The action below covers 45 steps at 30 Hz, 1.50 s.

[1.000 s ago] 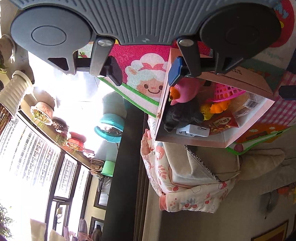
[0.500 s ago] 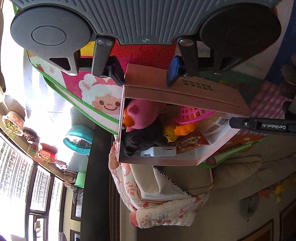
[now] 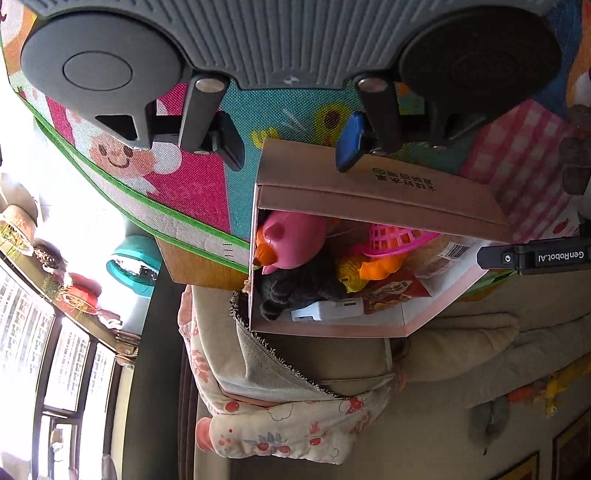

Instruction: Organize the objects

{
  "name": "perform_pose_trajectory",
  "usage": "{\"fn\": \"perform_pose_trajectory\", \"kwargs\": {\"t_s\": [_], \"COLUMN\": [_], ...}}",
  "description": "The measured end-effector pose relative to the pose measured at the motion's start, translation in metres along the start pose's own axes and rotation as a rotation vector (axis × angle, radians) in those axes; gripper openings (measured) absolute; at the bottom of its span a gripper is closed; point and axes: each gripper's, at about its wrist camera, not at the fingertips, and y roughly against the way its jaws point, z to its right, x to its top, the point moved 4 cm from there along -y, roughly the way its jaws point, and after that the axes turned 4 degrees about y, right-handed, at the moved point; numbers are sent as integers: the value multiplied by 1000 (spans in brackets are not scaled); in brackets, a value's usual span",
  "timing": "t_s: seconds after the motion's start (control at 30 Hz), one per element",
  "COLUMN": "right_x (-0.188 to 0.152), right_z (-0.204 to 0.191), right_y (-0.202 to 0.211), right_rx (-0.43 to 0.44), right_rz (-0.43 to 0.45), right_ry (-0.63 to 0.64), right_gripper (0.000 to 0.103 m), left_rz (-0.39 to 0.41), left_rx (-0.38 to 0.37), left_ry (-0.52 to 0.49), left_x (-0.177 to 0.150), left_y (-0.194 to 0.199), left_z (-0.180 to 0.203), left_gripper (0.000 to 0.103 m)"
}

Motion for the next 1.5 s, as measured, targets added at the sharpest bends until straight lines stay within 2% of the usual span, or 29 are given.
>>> {"fn": "perform_pose_trajectory", "kwargs": {"t_s": [0.03, 0.07, 0.13, 0.33, 0.37, 0.43, 0.5, 0.63, 1.5], "right_x": [-5, -12, -26, -64, -70, -73, -72, -78, -77], "right_z": [-2, -5, -11, -31, -34, -36, -32, -33, -34], "right_y": [5, 14, 27, 42, 40, 42, 39, 40, 38], "right_rx": [3, 9, 16, 3, -7, -27, -16, -26, -43], "right_rz": [5, 14, 11, -61, -70, -45, -51, 7, 23], "right_ry": [5, 12, 20, -14, -13, -21, -49, -72, -82], "right_gripper": [88, 95, 103, 103, 103, 103, 103, 103, 103], "left_rz": [13, 21, 10, -121, -129, -100, -106, -117, -118], "left_rx": [-18, -26, -24, 45, 49, 103, 118, 176, 175], "left_ry": [4, 1, -26, -39, -54, -141, -170, -215, -207], "left_x": [-3, -8, -25, -93, -99, -107, -110, -115, -115], "left_y": [12, 24, 47, 73, 73, 74, 72, 65, 66], "left_z": [1, 3, 8, 14, 17, 26, 31, 37, 36], "left_gripper": [102, 102, 102, 102, 102, 102, 102, 103, 103]}}
